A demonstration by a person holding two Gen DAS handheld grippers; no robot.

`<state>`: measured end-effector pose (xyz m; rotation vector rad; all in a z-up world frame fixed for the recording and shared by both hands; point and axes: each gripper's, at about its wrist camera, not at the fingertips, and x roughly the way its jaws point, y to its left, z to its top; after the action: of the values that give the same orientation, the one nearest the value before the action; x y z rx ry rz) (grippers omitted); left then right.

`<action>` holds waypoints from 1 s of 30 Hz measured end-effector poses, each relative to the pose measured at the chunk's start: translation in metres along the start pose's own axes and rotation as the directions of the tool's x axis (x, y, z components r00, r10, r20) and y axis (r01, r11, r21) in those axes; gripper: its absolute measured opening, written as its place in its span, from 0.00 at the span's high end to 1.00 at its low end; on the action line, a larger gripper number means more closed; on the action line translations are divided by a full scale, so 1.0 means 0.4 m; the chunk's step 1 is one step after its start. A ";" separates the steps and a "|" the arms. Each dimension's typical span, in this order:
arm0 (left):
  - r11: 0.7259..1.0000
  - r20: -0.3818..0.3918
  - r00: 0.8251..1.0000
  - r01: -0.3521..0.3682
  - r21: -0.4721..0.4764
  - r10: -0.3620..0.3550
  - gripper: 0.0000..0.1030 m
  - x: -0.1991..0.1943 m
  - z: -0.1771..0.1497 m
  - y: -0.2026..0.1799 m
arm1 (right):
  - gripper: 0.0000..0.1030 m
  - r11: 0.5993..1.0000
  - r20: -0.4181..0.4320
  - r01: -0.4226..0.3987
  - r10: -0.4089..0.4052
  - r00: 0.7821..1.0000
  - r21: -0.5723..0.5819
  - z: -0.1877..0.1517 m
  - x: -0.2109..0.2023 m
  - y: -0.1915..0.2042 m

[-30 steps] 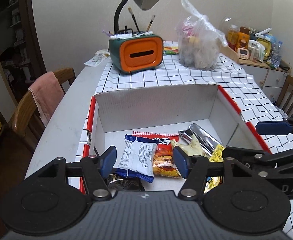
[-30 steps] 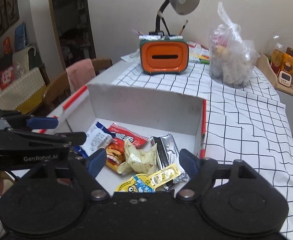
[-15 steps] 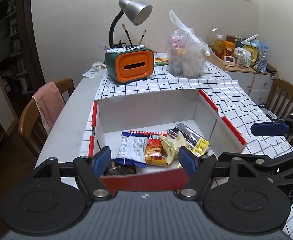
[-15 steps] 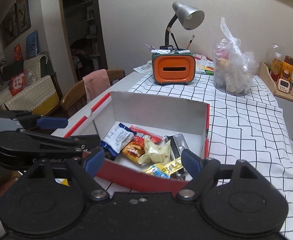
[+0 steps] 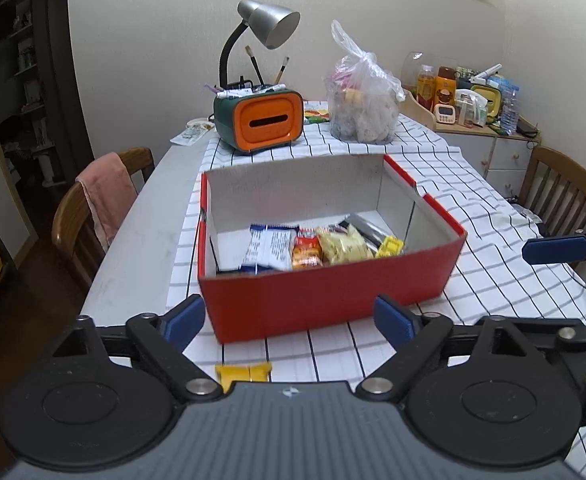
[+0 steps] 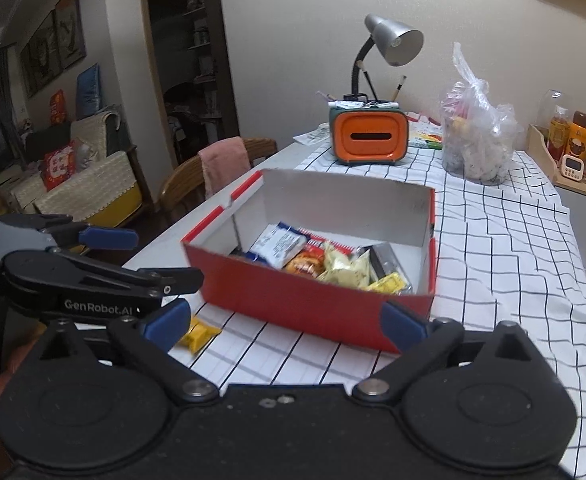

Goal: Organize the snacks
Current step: 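Withdraw both tools from the box toward the red foil bag, then grasp the red foil bag with the right gripper and lift it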

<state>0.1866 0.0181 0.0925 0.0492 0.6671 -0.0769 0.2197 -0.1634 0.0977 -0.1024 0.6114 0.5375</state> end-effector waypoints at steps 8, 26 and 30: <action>0.999 -0.050 0.998 0.042 -0.007 -0.043 0.08 -0.021 -0.102 0.026 | 0.00 0.998 -0.080 -0.059 0.060 0.995 0.014 -0.088 -0.005 0.024; 0.997 -0.283 0.957 0.066 0.029 -0.055 0.07 0.065 -0.259 0.060 | 0.01 0.985 -0.207 -0.098 0.067 0.976 -0.140 -0.181 0.063 0.121; 0.998 -0.307 0.950 0.062 0.010 -0.056 0.07 0.079 -0.282 0.074 | 0.02 0.979 -0.236 -0.067 0.021 0.972 -0.191 -0.181 0.112 0.141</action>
<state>0.1447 0.0537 -0.0149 0.0603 0.9800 -0.1355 0.1842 -0.1126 0.0164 -0.3443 0.7894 0.6342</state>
